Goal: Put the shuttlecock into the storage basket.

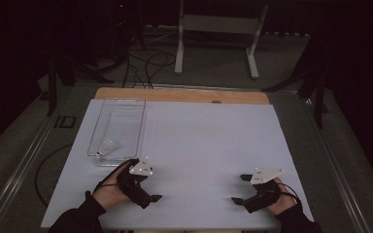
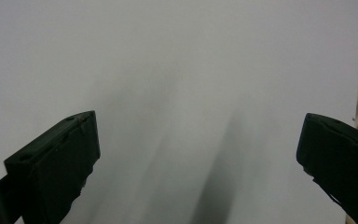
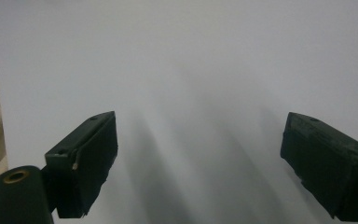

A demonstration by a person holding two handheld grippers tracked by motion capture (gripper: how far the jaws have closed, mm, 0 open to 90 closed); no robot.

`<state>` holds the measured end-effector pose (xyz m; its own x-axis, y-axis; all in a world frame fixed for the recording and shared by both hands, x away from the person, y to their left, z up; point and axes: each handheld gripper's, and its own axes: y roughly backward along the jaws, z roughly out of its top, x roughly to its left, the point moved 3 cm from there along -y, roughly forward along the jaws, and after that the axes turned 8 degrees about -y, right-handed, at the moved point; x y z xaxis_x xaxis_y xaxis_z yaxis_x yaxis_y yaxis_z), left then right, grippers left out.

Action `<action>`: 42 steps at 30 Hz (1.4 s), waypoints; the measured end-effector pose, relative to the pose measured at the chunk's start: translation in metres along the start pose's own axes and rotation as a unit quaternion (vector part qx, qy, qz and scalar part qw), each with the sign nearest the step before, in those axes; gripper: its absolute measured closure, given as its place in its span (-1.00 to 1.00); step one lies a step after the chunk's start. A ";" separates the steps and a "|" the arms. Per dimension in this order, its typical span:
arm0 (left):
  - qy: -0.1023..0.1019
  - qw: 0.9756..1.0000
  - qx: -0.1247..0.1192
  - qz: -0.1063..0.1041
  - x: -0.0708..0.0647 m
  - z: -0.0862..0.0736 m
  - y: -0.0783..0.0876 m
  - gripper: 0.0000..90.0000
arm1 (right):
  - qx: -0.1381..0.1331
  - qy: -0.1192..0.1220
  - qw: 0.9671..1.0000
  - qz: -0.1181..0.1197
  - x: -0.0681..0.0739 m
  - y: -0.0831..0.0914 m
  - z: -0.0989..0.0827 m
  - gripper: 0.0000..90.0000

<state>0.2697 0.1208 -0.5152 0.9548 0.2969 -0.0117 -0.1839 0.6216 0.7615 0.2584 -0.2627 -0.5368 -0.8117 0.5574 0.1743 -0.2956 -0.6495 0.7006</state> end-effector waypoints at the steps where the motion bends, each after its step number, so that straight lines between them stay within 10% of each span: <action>1: -0.002 1.000 0.001 0.002 0.000 -0.002 0.000 -1.00 | 0.000 0.000 1.000 0.000 0.000 0.000 0.000 -0.76; 23: 0.040 0.998 -0.036 0.037 -0.001 -0.041 0.009 -1.00 | 0.000 0.001 1.000 0.002 0.002 -0.001 -0.001 -0.76; 42: 0.096 0.988 -0.062 0.108 0.004 -0.060 0.026 -1.00 | 0.006 -0.003 1.000 -0.003 0.001 -0.003 -0.006 -0.76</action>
<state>0.2547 0.1812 -0.5343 0.8306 0.5567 0.0113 -0.4175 0.6093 0.6741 0.2552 -0.2633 -0.5435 -0.8067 0.5649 0.1733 -0.2953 -0.6395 0.7098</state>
